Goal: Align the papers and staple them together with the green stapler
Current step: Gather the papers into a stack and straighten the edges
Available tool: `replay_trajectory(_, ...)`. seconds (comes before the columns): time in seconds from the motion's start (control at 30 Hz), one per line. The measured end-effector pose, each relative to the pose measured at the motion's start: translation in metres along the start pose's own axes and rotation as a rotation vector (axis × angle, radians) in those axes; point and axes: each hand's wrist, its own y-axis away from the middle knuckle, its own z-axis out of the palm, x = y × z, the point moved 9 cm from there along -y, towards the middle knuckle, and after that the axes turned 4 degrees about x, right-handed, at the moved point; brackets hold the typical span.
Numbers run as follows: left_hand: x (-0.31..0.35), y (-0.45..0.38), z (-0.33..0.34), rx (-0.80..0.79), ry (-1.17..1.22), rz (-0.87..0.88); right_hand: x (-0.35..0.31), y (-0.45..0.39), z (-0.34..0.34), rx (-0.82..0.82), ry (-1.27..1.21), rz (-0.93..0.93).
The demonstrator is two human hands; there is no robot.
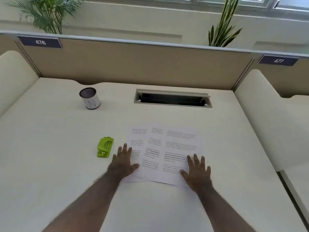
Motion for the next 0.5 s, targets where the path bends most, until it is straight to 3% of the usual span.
replay_trajectory(0.2,-0.0096,0.0028,0.0087,-0.103,-0.036,-0.091,0.0099,0.0073,0.0144,-0.127,-0.083,0.071)
replay_trajectory(0.5,-0.0125,0.0036,0.0083,-0.049,-0.179,-0.145,0.009,0.008,0.0126,-0.138,-0.12,0.07)
